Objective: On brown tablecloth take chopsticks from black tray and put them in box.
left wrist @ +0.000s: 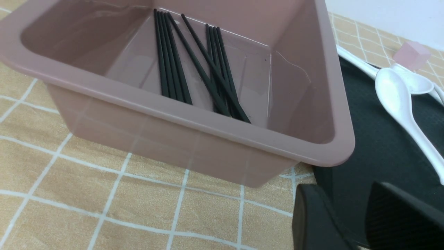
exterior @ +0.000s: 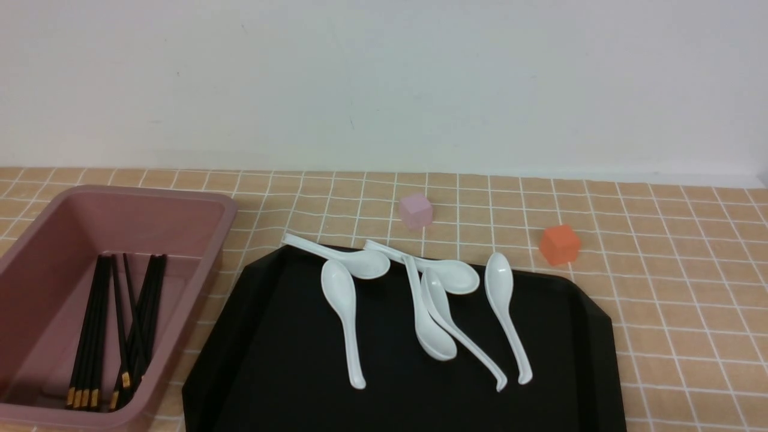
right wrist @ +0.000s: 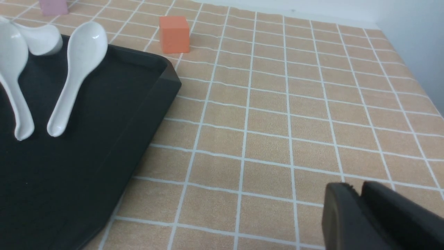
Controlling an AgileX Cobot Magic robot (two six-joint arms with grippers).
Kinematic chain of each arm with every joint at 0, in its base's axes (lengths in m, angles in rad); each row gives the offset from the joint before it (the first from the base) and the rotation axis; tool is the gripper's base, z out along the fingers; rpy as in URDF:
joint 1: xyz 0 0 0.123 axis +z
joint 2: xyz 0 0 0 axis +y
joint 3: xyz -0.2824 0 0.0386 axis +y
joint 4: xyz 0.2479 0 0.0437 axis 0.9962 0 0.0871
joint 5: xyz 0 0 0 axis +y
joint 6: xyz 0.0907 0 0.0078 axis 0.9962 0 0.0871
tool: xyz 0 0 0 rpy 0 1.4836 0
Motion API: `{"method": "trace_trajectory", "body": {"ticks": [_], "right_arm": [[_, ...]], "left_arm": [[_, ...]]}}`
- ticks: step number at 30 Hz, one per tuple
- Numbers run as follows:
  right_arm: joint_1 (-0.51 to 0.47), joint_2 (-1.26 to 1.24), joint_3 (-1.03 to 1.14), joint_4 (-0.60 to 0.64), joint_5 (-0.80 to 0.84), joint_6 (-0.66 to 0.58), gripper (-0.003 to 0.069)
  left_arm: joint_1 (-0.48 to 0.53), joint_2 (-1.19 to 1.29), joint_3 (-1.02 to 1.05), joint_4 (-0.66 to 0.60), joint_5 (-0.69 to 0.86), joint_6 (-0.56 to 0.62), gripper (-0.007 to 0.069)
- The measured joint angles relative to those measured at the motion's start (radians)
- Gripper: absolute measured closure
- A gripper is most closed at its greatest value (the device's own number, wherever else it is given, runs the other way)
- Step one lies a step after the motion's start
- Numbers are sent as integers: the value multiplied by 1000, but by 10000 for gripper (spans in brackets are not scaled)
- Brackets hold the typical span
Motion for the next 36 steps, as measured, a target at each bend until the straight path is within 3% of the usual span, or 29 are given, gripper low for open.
{"method": "trace_trajectory", "body": {"ticks": [8,36], "right_arm": [[67,0,0,0,0,0,550],[68,0,0,0,0,0,513]], "left_arm": [[0,0,0,0,0,0,385],[0,0,0,0,0,0,385]]}}
